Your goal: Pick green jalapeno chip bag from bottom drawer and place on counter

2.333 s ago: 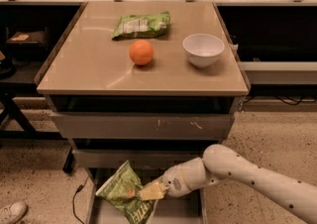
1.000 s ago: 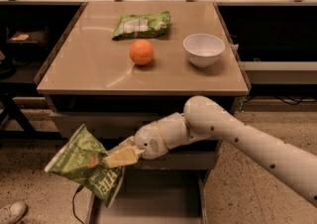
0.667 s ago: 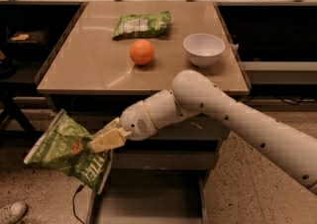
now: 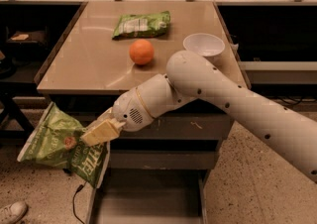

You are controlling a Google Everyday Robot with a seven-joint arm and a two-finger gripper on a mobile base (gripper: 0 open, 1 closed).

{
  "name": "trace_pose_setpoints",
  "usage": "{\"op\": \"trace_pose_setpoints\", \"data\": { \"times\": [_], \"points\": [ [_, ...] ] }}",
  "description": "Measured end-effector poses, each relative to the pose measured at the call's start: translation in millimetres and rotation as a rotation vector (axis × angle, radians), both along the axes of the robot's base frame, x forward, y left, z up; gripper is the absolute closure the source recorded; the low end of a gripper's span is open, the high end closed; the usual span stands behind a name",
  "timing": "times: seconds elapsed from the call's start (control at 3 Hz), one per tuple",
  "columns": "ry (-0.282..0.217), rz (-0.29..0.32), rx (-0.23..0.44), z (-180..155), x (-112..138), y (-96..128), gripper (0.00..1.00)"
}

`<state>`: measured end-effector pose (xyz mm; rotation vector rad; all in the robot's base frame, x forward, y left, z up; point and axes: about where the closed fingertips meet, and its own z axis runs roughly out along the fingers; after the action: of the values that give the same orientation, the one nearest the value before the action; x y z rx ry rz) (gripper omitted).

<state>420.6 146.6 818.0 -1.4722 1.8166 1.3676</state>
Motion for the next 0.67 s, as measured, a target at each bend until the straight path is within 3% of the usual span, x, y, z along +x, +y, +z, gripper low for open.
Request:
{"op": "trace_pose_setpoints", "data": {
  "times": [0.67],
  "points": [
    [-0.017, -0.246, -0.064, 17, 49, -21, 1.00]
  ]
}}
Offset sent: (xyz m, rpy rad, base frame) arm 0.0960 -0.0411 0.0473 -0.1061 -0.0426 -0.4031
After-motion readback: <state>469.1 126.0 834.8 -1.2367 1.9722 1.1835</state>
